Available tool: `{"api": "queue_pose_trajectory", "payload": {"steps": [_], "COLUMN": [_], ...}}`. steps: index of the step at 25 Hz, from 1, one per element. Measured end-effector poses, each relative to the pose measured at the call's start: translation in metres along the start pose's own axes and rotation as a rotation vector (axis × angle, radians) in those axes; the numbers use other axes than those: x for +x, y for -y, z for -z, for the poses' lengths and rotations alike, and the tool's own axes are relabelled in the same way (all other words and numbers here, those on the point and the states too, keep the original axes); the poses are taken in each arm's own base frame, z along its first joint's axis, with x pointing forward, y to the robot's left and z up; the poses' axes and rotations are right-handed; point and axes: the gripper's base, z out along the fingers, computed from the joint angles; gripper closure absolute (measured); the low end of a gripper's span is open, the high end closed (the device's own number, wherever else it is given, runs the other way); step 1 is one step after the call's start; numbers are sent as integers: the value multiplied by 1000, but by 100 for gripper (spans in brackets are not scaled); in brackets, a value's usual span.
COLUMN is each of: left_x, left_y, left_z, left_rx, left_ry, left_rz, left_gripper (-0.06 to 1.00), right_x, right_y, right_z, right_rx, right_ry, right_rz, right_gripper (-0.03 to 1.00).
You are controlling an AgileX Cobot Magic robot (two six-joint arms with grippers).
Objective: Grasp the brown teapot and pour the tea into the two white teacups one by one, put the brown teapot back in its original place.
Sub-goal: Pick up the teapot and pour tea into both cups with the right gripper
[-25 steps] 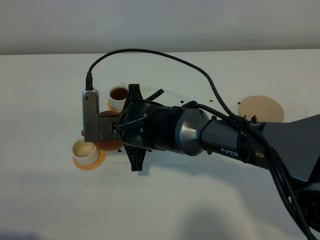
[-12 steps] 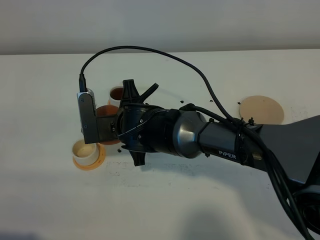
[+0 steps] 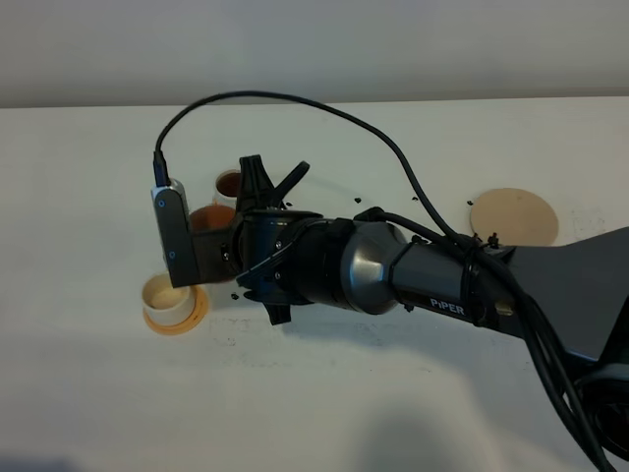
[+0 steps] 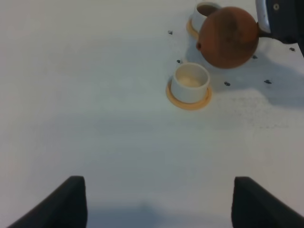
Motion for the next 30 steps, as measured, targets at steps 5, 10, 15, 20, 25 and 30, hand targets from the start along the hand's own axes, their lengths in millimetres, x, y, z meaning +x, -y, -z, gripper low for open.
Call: {"api": "queue_pose_trajectory", "payload": {"steps": [5,10,15,20,25,30], "left_x": [0,0,0,0,0,0], "left_y": [0,0,0,0,0,0], "left_z": [0,0,0,0,0,0], "left_rx": [0,0,0,0,0,0], "left_ry": [0,0,0,0,0,0], "left_rz": [0,0,0,0,0,0], "left_gripper": [34,34,34,34,34,34], "right_x": [2,-2,-5,-5,-5,-4], "right_y": [-9,-8,-6,-4,-2,-6], "right_z": [-3,-1,1,1,1,-5], "right_rx": [-21,13,47,69,93,97], "right_ry": [-5,0,8,3,0,-17], "right_rz": [13,54,80,111,147,183], "right_gripper": [84,84,84,84,84,84]}}
